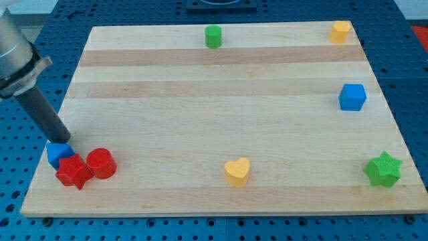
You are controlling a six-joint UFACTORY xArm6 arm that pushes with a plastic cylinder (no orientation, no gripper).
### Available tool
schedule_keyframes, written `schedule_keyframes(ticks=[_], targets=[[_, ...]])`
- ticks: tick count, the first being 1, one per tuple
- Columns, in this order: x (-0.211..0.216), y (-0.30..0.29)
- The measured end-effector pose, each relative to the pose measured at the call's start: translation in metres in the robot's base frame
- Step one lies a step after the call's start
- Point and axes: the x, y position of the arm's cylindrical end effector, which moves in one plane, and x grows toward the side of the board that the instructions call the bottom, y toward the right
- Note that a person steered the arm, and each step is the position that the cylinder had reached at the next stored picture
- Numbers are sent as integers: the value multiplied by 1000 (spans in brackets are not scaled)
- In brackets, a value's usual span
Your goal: Point your arm to center
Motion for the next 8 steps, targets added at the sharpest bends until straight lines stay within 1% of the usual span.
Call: schedule_keyframes(ticks=[1,2,3,4,5,6,7,8], targets=[[-38,-3],[-69,15],[-85,59],[-86,107],[-78,140],[-47,156],[-20,156],[-6,156]])
